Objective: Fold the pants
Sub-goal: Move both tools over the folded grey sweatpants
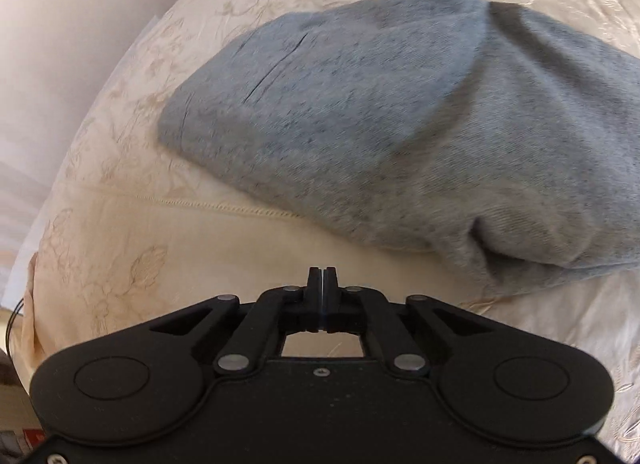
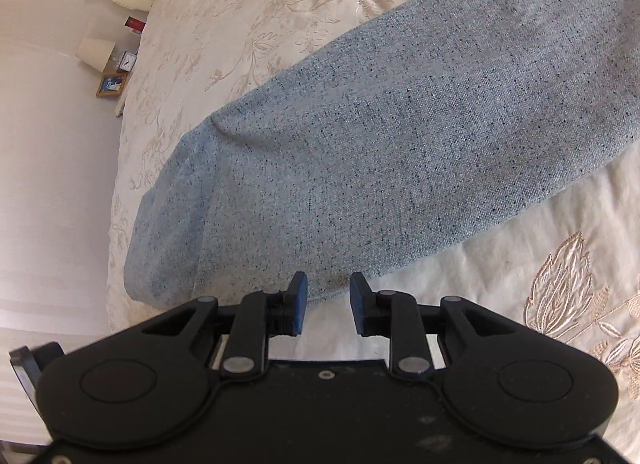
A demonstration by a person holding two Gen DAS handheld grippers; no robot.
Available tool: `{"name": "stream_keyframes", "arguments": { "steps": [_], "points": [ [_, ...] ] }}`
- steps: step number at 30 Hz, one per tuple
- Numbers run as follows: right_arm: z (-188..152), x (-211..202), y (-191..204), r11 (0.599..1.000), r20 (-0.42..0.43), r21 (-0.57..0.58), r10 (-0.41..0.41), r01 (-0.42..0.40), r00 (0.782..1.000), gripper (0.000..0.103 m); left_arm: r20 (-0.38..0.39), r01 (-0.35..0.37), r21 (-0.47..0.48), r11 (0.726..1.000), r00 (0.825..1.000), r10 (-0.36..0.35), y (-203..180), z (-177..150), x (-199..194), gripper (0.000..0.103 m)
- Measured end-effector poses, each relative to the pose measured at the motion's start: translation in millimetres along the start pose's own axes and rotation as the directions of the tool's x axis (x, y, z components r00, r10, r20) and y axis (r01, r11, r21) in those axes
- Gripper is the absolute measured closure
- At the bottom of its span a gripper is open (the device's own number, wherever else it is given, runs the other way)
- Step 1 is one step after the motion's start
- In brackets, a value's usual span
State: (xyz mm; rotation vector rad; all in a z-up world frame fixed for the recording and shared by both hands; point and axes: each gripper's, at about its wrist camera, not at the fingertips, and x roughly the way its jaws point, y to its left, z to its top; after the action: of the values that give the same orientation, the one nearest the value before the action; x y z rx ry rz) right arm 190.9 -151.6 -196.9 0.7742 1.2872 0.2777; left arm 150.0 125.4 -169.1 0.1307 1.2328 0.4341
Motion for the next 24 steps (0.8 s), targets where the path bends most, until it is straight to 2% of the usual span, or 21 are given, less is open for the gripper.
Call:
{"name": "stream_keyframes", "arguments": {
  "steps": [2, 5, 9, 12, 14, 16, 18, 20, 22, 24],
  "points": [
    [3, 2, -2, 1.000, -0.005, 0.030, 0.004, -0.004, 1.000, 0.076, -0.022, 0.009, -0.027, 1.000, 1.000, -0.009, 16, -3, 3, 0.099],
    [5, 2, 0, 1.000, -0.030, 0.017, 0.007, -0.006, 1.000, 0.076, 0.001, 0.026, -0.013, 1.000, 1.000, -0.026, 30, -7, -3, 0.099],
    [2, 5, 29, 0.990, -0.044, -0.138, 0.025, -0.031, 0.999, 0.076, 0.061, 0.103, 0.002, 0.995, 0.993, -0.103, 32, 3, -18, 0.091],
    [-5, 16, 59, 0.958, -0.047, -0.284, 0.017, -0.029, 0.999, 0.076, 0.138, 0.146, 0.048, 0.988, 0.979, -0.151, 19, 25, -27, 0.090],
    [-6, 28, 78, 0.936, -0.030, -0.352, 0.013, -0.023, 0.999, 0.076, 0.189, 0.182, 0.075, 0.980, 0.963, -0.193, 9, 41, -31, 0.090],
    [-7, 39, 93, 0.916, -0.006, -0.400, 0.012, -0.014, 1.000, 0.076, 0.206, 0.238, 0.107, 0.965, 0.944, -0.256, 0, 51, -30, 0.089],
    [-9, 50, 103, 0.895, 0.008, -0.446, -0.004, 0.007, 1.000, 0.076, 0.142, 0.304, 0.141, 0.942, 0.936, -0.323, -10, 54, -19, 0.089],
    [-16, 67, 107, 0.873, 0.000, -0.485, -0.056, 0.049, 0.998, 0.076, 0.013, 0.368, 0.164, 0.915, 0.927, -0.375, -20, 45, 1, 0.089],
    [-24, 84, 99, 0.872, -0.040, -0.480, -0.132, 0.097, 0.990, 0.076, -0.103, 0.390, 0.180, 0.903, 0.921, -0.377, -27, 25, 22, 0.089],
    [-34, 92, 86, 0.877, -0.085, -0.464, -0.183, 0.123, 0.979, 0.080, -0.100, 0.390, 0.190, 0.901, 0.921, -0.377, -25, 6, 29, 0.089]
  ]
}}
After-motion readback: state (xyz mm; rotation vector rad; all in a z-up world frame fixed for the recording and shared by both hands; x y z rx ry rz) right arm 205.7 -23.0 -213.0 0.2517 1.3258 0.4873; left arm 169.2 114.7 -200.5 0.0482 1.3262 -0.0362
